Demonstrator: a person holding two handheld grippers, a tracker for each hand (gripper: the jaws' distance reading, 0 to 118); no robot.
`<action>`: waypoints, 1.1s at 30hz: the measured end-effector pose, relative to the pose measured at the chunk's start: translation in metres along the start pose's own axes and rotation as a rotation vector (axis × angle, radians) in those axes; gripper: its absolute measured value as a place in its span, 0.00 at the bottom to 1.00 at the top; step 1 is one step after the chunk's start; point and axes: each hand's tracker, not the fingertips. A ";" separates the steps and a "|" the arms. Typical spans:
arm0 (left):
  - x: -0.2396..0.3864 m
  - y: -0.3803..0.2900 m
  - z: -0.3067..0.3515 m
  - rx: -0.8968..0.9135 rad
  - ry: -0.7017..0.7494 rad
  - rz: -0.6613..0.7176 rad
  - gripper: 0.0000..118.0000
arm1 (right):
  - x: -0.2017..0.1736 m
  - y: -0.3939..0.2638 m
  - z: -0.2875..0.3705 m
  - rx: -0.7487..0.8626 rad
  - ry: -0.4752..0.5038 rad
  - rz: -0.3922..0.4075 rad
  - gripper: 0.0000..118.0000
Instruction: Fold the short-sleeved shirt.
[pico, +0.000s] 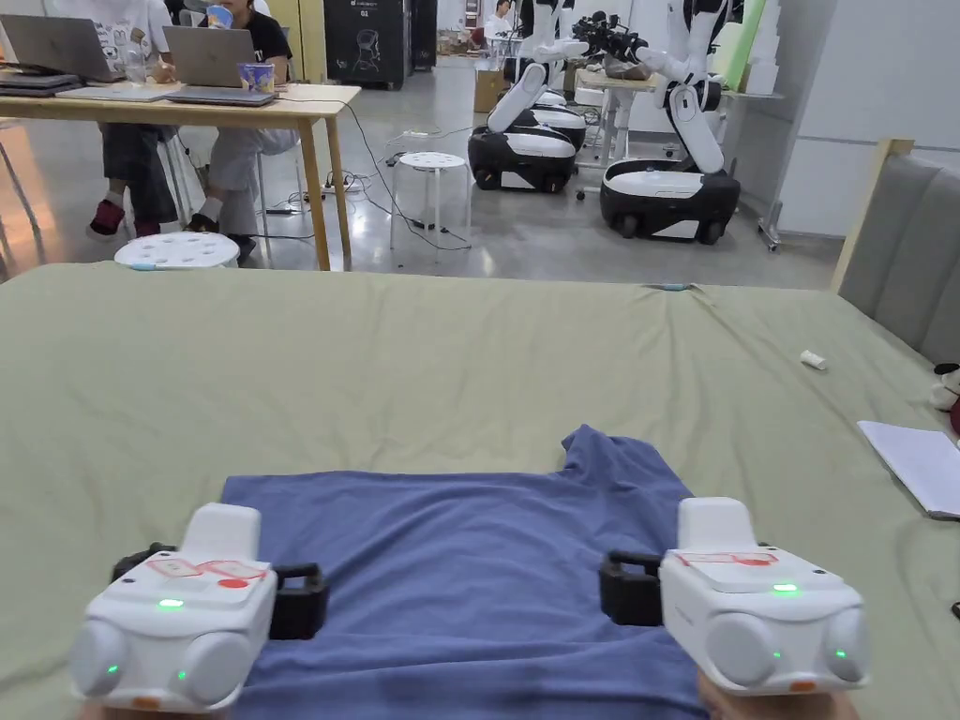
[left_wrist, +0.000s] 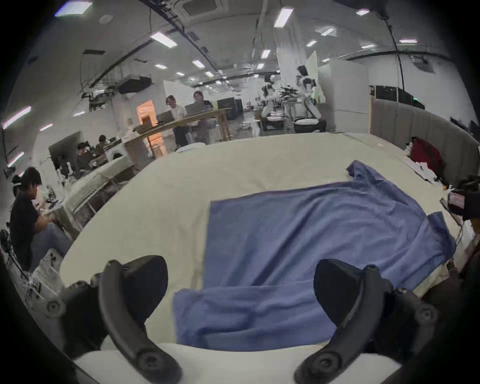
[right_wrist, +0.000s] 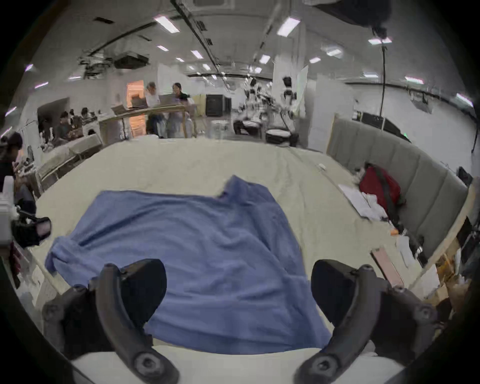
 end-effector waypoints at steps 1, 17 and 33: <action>0.011 -0.001 -0.002 0.003 -0.009 -0.008 0.84 | -0.009 0.001 -0.001 0.005 0.027 0.007 0.85; -0.033 0.021 -0.098 -0.107 -0.012 0.009 0.00 | -0.008 -0.007 -0.071 -0.048 0.092 0.021 0.00; -0.067 0.079 -0.306 -0.401 0.046 0.013 0.77 | 0.045 0.021 -0.139 -0.120 0.016 -0.022 0.00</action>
